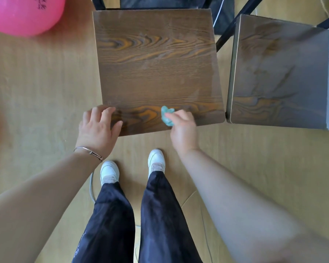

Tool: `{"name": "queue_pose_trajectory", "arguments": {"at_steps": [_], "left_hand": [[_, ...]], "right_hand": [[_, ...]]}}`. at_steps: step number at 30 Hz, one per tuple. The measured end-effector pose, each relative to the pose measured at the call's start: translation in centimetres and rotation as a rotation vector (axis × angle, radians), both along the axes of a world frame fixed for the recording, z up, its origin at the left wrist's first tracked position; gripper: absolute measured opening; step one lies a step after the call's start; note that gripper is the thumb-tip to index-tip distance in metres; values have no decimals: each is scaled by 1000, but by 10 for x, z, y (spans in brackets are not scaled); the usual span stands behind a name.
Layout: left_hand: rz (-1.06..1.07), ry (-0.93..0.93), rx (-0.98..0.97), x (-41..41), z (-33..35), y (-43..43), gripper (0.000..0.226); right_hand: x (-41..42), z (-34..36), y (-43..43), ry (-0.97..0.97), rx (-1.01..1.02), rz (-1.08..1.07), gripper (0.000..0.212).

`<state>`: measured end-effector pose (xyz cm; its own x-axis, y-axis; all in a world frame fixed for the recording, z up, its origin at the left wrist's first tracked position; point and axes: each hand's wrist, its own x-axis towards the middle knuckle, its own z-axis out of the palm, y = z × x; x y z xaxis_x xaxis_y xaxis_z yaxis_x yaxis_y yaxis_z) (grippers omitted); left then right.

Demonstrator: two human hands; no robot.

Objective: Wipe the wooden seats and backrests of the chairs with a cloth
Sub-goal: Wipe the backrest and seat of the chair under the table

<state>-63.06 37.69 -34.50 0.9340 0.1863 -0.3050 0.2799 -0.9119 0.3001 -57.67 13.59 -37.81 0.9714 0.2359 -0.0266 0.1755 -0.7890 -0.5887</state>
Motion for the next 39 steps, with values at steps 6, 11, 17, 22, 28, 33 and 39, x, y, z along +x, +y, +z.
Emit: {"name": "queue_pose_trajectory", "arguments": {"at_steps": [6, 11, 17, 22, 28, 33, 39], "left_hand": [[-53, -28, 1, 11, 16, -6, 56], [-52, -55, -27, 36, 15, -28, 45], [-110, -73, -42, 65, 10, -56, 43], [-166, -54, -26, 77, 8, -70, 45], [-194, -16, 7, 67, -2, -59, 49], [-170, 14, 12, 48, -3, -45, 48], [-159, 7, 22, 37, -2, -20, 47]], "right_hand": [[38, 18, -15, 136, 71, -292, 51], [106, 18, -77, 153, -89, -564, 45], [40, 13, -23, 175, -68, -5, 45], [35, 22, -73, 209, -75, -65, 50], [28, 9, -121, 98, -165, -389, 57], [-10, 7, -41, 89, -82, -191, 58], [8, 17, -37, 57, -41, -213, 52]]}}
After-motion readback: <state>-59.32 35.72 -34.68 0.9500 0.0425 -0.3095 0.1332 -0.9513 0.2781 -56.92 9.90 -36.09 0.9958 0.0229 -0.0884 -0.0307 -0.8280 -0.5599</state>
